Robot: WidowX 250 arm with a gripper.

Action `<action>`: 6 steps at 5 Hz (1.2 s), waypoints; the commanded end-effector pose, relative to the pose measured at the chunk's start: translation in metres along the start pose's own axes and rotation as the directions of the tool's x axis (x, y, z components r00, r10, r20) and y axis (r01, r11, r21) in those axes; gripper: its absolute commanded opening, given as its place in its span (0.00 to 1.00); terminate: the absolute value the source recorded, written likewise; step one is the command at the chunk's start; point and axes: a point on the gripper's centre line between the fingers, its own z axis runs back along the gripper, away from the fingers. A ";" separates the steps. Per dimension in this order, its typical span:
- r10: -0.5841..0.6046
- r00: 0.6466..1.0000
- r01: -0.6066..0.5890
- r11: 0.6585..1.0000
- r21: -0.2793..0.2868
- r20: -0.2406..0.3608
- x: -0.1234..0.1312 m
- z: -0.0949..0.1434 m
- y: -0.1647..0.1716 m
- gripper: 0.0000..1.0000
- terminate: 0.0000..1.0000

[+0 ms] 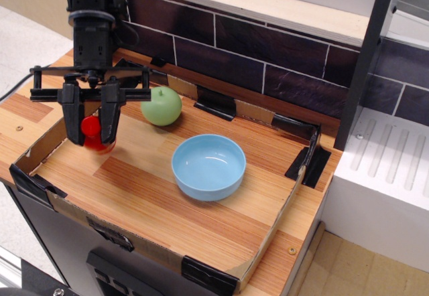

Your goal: Upright hot sauce bottle

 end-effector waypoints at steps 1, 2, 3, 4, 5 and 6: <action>-0.056 0.993 0.046 0.994 -0.095 -0.104 -0.001 0.009 0.000 0.00 0.00; -0.102 0.975 0.082 0.991 -0.107 -0.198 -0.002 0.010 -0.003 0.00 0.00; -0.151 0.938 0.120 0.986 -0.117 -0.313 -0.002 0.011 -0.006 0.00 0.00; -0.193 0.895 0.155 0.980 -0.126 -0.402 -0.005 0.009 -0.006 0.00 0.00; -0.214 0.870 0.174 0.976 -0.129 -0.444 -0.006 0.010 -0.002 0.00 0.00; -0.206 0.869 0.167 0.978 -0.125 -0.450 0.002 0.013 0.000 1.00 0.00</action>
